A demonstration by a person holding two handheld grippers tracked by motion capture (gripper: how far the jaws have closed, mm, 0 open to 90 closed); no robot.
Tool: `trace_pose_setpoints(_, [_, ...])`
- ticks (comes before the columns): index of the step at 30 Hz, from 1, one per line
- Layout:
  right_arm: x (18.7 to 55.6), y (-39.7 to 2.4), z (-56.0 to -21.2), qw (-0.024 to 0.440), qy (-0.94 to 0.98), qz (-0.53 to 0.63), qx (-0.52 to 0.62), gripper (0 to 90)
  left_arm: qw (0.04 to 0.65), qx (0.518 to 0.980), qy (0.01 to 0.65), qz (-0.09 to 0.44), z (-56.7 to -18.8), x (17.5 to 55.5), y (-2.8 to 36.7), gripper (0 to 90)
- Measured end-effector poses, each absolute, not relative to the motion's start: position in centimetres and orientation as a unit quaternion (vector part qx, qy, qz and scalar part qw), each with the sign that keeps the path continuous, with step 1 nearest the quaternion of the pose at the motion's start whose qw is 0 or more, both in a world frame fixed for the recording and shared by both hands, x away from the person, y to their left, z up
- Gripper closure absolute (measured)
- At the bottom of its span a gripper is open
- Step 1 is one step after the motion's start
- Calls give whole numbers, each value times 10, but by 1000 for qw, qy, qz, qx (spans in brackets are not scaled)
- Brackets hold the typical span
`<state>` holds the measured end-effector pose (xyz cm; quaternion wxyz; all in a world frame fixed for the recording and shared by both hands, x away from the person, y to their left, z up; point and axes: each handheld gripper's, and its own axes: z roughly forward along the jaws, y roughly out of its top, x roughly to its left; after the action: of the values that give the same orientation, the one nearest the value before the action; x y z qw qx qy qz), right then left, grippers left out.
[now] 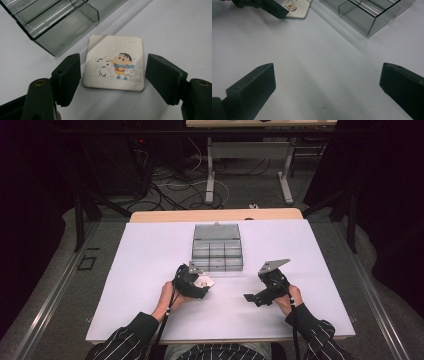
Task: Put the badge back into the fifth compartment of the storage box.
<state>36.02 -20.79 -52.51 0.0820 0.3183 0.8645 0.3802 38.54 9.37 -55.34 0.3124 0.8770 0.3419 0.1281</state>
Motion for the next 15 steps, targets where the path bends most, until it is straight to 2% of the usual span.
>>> trace_pose_setpoints(15, [360,-207,-525,79,869,371,318,4,321,880,332,114,-556,388,97,335])
